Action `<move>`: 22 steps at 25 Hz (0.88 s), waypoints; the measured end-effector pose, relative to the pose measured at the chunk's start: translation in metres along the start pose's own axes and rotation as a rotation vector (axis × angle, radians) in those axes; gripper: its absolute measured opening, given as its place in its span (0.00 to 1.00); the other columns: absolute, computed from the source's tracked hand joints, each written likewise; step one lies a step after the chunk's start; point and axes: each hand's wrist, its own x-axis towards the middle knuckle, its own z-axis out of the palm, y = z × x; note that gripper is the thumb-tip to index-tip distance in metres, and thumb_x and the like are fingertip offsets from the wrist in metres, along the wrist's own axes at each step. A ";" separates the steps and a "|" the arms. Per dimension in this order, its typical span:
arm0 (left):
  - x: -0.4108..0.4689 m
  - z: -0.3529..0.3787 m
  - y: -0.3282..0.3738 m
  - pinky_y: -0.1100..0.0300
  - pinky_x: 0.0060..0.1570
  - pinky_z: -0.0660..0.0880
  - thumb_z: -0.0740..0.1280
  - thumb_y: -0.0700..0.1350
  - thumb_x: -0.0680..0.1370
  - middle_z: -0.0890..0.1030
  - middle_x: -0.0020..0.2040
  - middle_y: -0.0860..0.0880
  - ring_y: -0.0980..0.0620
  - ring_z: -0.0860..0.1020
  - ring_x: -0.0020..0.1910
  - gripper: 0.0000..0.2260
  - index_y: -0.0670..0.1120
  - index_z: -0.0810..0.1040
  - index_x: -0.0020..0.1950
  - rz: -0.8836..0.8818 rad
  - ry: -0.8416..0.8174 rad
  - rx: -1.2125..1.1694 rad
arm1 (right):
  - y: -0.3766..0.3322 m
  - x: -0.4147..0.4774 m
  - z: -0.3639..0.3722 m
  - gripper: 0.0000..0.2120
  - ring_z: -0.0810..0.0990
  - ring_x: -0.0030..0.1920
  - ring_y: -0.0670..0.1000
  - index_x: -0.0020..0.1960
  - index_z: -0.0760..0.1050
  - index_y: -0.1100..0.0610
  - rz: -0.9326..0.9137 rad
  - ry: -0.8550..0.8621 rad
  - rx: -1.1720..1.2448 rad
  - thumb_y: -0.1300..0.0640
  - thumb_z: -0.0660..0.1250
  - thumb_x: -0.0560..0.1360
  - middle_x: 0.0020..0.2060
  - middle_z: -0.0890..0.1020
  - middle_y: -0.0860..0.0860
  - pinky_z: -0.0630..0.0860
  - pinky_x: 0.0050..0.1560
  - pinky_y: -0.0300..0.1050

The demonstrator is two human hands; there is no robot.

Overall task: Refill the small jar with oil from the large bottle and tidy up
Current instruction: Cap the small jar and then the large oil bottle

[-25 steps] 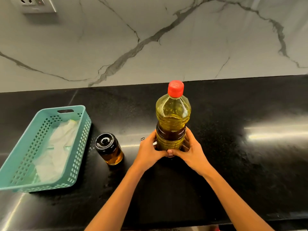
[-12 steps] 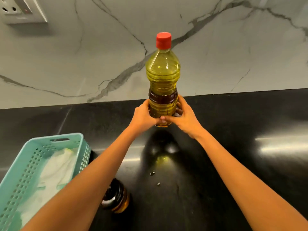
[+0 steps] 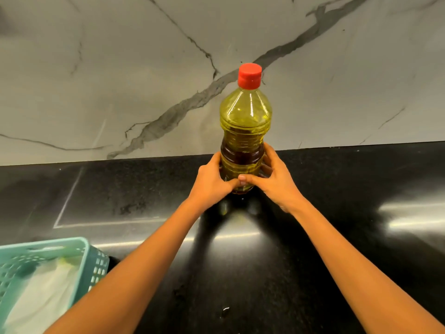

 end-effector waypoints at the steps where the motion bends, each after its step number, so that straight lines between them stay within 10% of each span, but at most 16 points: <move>1: 0.002 0.002 -0.001 0.67 0.49 0.73 0.76 0.47 0.67 0.80 0.52 0.53 0.58 0.78 0.51 0.27 0.47 0.71 0.62 0.004 0.005 0.001 | 0.002 0.002 -0.001 0.35 0.74 0.53 0.29 0.66 0.62 0.45 0.004 0.004 0.005 0.61 0.76 0.66 0.55 0.74 0.36 0.72 0.49 0.25; 11: -0.033 -0.029 0.037 0.58 0.64 0.65 0.72 0.51 0.71 0.68 0.71 0.45 0.47 0.66 0.69 0.34 0.45 0.62 0.72 -0.025 -0.093 0.319 | -0.019 -0.030 0.005 0.50 0.60 0.72 0.49 0.76 0.48 0.51 0.029 0.133 -0.115 0.52 0.76 0.65 0.74 0.60 0.52 0.62 0.70 0.47; 22: -0.257 -0.057 0.037 0.55 0.68 0.61 0.68 0.51 0.74 0.65 0.72 0.48 0.48 0.62 0.72 0.22 0.46 0.72 0.66 0.097 0.176 0.529 | -0.047 -0.203 0.018 0.25 0.75 0.58 0.47 0.63 0.70 0.56 -0.005 0.039 -0.117 0.59 0.74 0.69 0.57 0.77 0.51 0.73 0.61 0.46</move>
